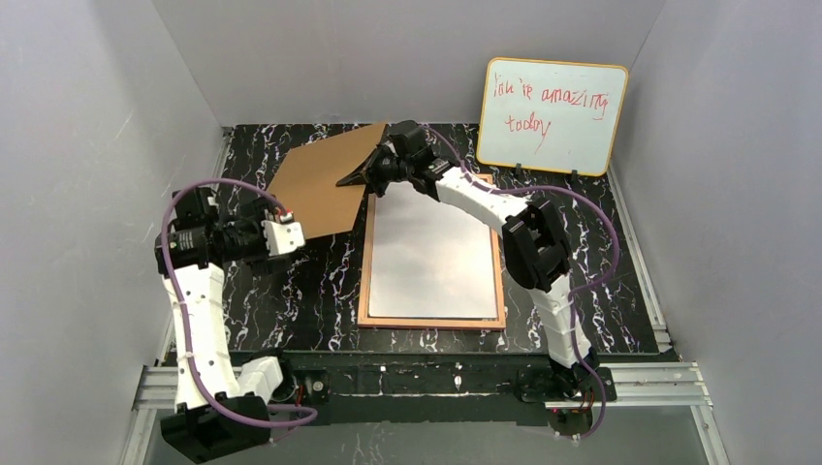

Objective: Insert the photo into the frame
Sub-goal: Turn over the photo frame item at the center of the board.

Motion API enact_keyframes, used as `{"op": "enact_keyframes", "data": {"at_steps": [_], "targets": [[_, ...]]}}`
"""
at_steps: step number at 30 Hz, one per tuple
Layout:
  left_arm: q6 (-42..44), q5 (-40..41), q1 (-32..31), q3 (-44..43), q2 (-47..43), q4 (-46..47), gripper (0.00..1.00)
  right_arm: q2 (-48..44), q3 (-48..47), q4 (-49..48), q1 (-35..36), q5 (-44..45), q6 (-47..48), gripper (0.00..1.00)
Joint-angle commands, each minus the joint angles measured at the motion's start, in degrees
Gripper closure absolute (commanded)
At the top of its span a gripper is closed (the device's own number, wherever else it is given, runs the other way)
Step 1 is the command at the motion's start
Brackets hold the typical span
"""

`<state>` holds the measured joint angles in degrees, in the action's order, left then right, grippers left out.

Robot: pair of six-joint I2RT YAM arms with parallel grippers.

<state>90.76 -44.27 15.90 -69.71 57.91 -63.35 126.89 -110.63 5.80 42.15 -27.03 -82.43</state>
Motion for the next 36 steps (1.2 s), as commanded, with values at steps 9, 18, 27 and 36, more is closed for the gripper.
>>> {"op": "enact_keyframes", "data": {"at_steps": [9, 18, 27, 36], "targets": [[10.91, -2.77, -0.26, 6.57, -5.19, 10.10, 0.23, -7.60, 7.89, -17.75, 2.36, -5.78, -14.26, 0.99], [10.69, -2.10, -0.56, 7.91, -5.42, 9.90, 0.33, -6.33, 8.22, -21.04, 3.72, -4.94, -18.10, 0.99], [7.24, 0.08, -0.51, 6.34, -3.49, 11.76, 0.39, -8.20, 13.08, -26.51, 2.61, -6.79, -20.41, 0.99], [5.06, 3.34, -0.51, 5.01, -2.16, 12.05, 0.32, -10.52, 17.71, -31.16, 1.27, -8.84, -22.55, 0.99]]}}
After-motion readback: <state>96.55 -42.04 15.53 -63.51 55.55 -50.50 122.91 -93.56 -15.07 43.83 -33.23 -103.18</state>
